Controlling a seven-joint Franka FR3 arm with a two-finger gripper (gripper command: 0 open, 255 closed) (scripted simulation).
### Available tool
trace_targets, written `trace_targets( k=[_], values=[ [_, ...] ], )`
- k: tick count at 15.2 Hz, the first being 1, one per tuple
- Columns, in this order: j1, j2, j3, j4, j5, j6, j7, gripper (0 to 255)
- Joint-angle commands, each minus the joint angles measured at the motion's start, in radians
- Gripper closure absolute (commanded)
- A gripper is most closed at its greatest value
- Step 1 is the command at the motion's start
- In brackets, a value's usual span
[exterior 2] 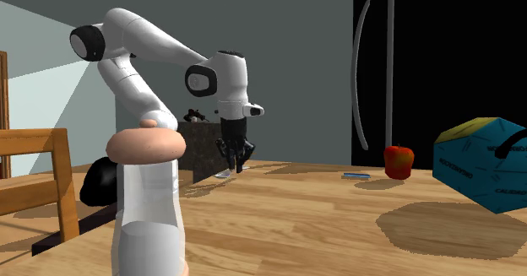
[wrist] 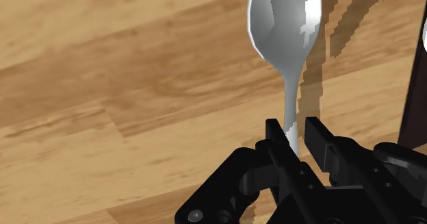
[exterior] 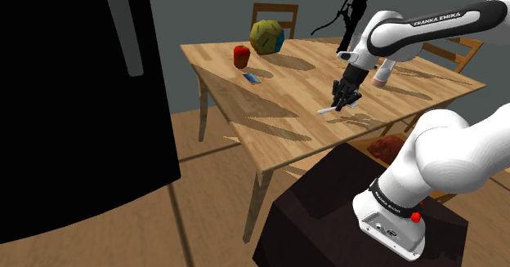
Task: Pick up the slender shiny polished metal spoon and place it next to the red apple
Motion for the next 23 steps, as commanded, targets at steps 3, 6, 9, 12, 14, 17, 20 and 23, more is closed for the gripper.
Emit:
trace_targets(
  k=[3, 6, 9, 12, 14, 17, 20, 23],
  values=[
    [-0.012, -0.034, 0.031, 0.031, 0.004, -0.065, 0.013, 255],
    [-0.017, -0.056, 0.053, 0.057, 0.010, -0.112, 0.023, 255],
    [-0.020, -0.074, 0.074, 0.084, 0.017, -0.157, 0.032, 255],
    [-0.022, -0.089, 0.094, 0.113, 0.025, -0.201, 0.040, 255],
    [-0.022, -0.097, 0.106, 0.133, 0.031, -0.229, 0.046, 255],
    [-0.021, -0.107, 0.124, 0.165, 0.039, -0.271, 0.053, 255],
    [-0.020, -0.115, 0.140, 0.198, 0.049, -0.312, 0.060, 255],
    [-0.017, -0.120, 0.155, 0.233, 0.058, -0.351, 0.066, 255]
  ],
)
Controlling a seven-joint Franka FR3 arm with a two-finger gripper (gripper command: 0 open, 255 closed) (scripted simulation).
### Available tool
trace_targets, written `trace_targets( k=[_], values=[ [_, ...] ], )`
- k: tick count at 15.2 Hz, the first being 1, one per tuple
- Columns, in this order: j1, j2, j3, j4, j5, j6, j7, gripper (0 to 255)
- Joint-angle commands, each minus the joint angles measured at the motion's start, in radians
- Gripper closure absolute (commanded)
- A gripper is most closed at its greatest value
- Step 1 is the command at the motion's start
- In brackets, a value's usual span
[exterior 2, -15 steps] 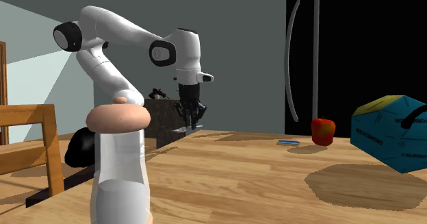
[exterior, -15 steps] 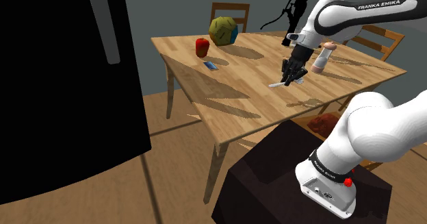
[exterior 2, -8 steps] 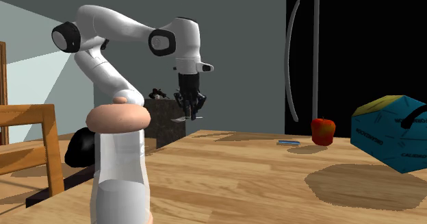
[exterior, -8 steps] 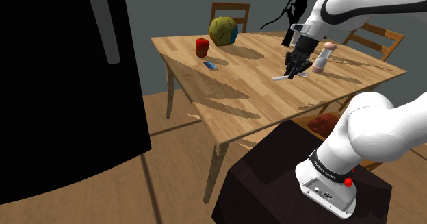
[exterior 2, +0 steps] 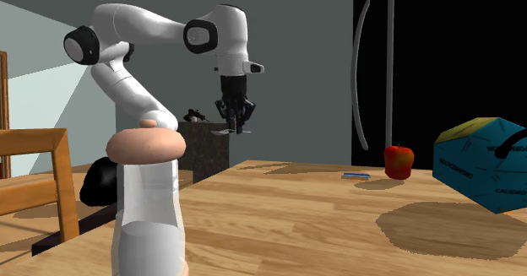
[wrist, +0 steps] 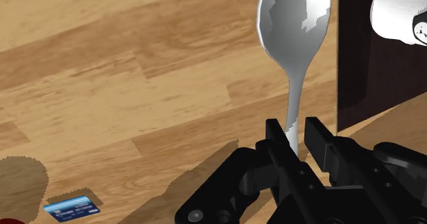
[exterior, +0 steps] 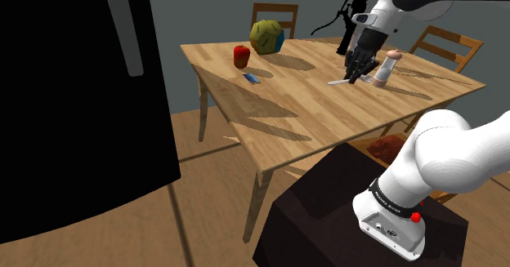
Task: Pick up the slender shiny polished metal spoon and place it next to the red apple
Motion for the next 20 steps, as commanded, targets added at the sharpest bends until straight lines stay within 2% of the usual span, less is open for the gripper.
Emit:
trace_targets(
  k=[1, 7, 14, 20],
  values=[
    [-0.001, -0.008, 0.012, 0.018, 0.005, -0.027, 0.006, 255],
    [0.006, -0.010, 0.036, 0.087, 0.022, -0.097, 0.016, 255],
    [0.150, 0.230, 0.006, 0.229, 0.134, 0.001, 0.041, 255],
    [0.257, 0.465, -0.042, 0.399, 0.265, 0.038, 0.020, 255]
  ],
)
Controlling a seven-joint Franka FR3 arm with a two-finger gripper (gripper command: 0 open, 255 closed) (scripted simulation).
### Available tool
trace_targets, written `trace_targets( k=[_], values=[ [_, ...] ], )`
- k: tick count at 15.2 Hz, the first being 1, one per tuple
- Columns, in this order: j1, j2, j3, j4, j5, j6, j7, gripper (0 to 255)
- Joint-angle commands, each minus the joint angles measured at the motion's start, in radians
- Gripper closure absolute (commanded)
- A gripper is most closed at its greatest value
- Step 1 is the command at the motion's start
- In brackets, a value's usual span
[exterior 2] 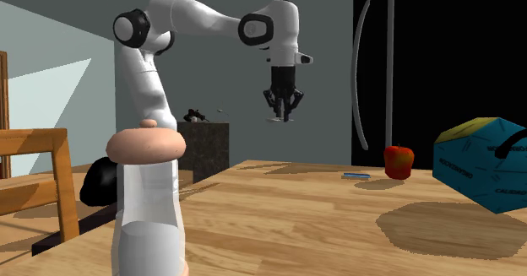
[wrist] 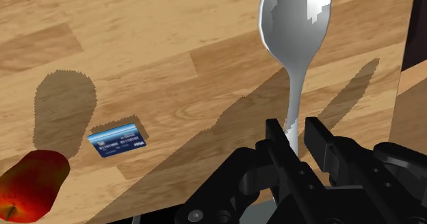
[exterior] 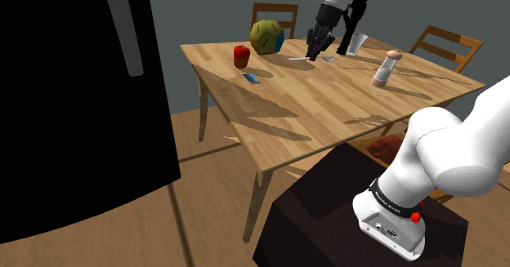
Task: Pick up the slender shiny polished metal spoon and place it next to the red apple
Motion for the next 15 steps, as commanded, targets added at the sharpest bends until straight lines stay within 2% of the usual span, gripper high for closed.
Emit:
trace_targets(
  k=[1, 6, 9, 12, 15],
  values=[
    [0.029, 0.078, -0.015, 0.064, 0.049, 0.000, -0.010, 255],
    [0.067, 0.307, -0.050, 0.254, 0.201, -0.027, -0.059, 255],
    [0.052, 0.452, -0.052, 0.390, 0.299, -0.067, -0.084, 255],
    [0.011, 0.590, -0.037, 0.540, 0.388, -0.118, -0.095, 255],
    [0.014, 0.590, -0.032, 0.501, 0.390, -0.080, -0.105, 255]
  ],
)
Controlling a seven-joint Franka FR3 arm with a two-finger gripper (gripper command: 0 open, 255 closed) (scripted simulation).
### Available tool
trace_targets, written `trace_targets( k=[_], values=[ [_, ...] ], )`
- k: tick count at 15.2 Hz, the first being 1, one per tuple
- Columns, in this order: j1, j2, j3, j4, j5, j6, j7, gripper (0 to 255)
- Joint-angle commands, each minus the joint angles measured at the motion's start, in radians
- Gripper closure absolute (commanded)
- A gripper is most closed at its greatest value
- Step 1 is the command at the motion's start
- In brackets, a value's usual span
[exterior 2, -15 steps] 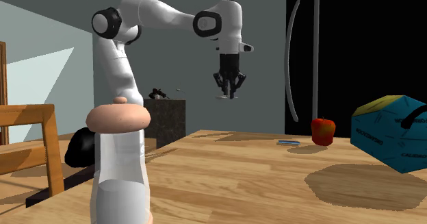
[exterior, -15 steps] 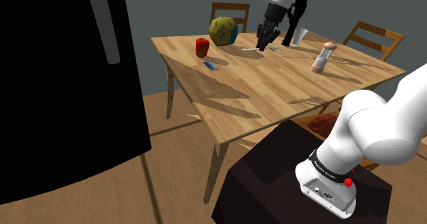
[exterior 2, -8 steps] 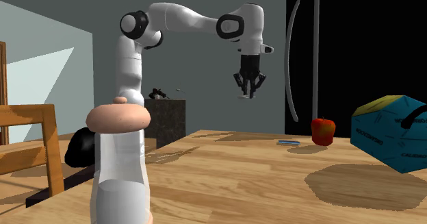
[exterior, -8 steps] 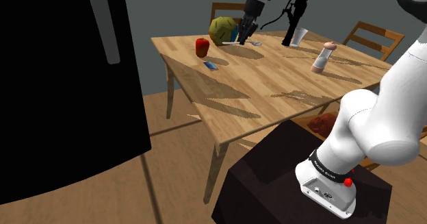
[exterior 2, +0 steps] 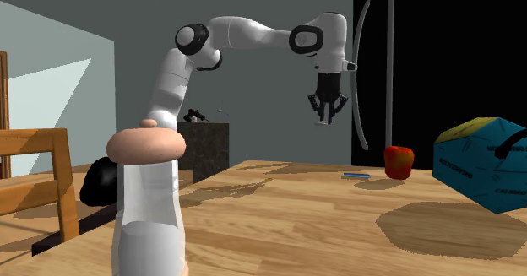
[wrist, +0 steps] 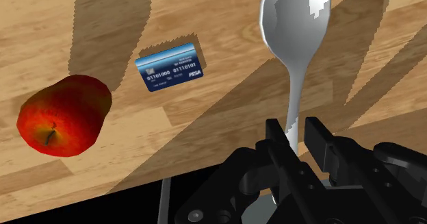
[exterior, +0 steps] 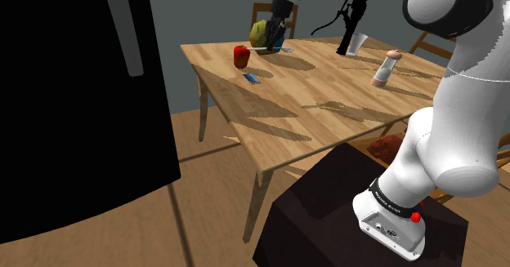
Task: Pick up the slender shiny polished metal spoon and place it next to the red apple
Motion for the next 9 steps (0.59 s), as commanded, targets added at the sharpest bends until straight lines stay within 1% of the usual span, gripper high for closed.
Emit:
trace_targets(
  k=[1, 9],
  values=[
    [0.001, 0.004, 0.001, -0.020, 0.004, 0.022, -0.008, 255],
    [0.006, 0.020, 0.009, -0.108, 0.024, 0.116, -0.040, 255]
  ],
)
